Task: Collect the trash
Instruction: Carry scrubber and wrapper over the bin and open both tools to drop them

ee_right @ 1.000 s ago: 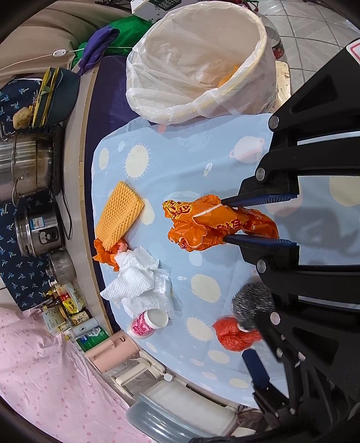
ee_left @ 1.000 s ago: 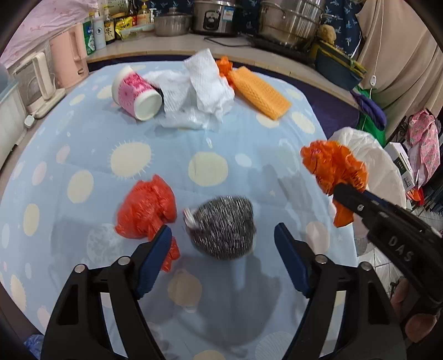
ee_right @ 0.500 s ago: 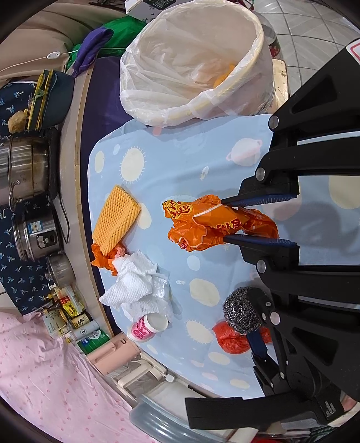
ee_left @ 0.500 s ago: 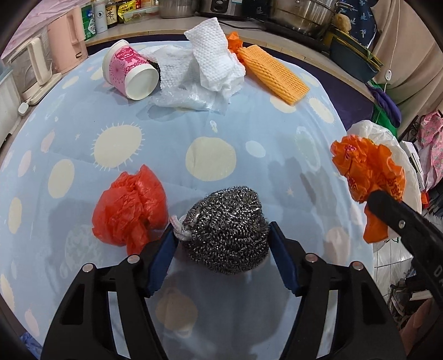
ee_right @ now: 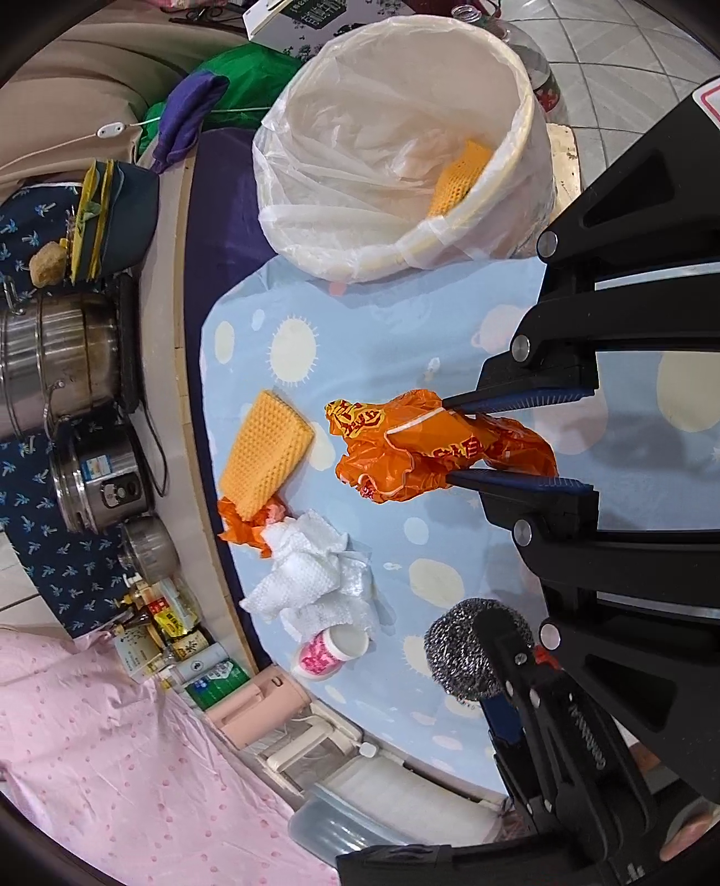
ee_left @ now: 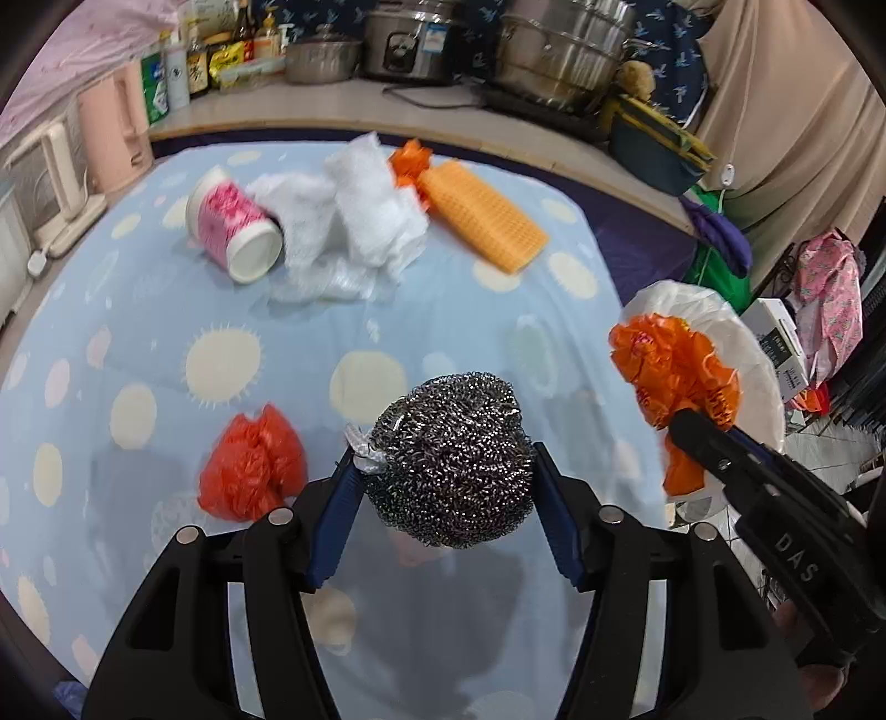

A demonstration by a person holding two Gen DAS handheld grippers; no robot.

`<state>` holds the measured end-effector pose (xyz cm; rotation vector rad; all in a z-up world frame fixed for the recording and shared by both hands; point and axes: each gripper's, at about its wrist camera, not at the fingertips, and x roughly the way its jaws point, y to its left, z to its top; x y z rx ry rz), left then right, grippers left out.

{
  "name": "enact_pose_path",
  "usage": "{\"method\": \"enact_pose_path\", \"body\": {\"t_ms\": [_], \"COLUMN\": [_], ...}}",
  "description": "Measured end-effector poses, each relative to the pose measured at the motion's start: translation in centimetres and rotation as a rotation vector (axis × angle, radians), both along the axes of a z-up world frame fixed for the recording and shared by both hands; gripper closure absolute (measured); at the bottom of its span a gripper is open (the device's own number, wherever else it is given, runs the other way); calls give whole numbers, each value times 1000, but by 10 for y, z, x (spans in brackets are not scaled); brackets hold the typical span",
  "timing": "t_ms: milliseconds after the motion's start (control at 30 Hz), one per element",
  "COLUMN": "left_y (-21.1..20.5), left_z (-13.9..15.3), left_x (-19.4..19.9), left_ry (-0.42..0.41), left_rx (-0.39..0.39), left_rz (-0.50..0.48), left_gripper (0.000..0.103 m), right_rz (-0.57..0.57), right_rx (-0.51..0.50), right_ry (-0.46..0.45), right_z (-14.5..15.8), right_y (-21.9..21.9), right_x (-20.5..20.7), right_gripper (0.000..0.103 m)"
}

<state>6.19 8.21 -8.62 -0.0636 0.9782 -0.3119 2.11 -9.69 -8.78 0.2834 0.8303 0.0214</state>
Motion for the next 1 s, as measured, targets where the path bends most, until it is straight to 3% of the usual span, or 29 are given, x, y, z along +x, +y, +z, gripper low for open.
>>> {"method": "enact_pose_path", "body": {"t_ms": [500,700,1000], "left_y": [-115,-169,-227], "left_z": [53,55,38], "left_x": [-6,-4,6], "left_ry": [-128,-149,-139], "left_rx": [11,12,43], "left_rz": [-210,-284,-335], "left_gripper": [46,46,46], "right_rz": [-215,-325,-395], "right_rx": [-32,-31,-27], "right_ry": [-136,-122,-55], "right_z": [51,44,20], "right_y": [-86,-134,-174], "right_x": [-39,-49,-44], "right_gripper": [84,84,83]}}
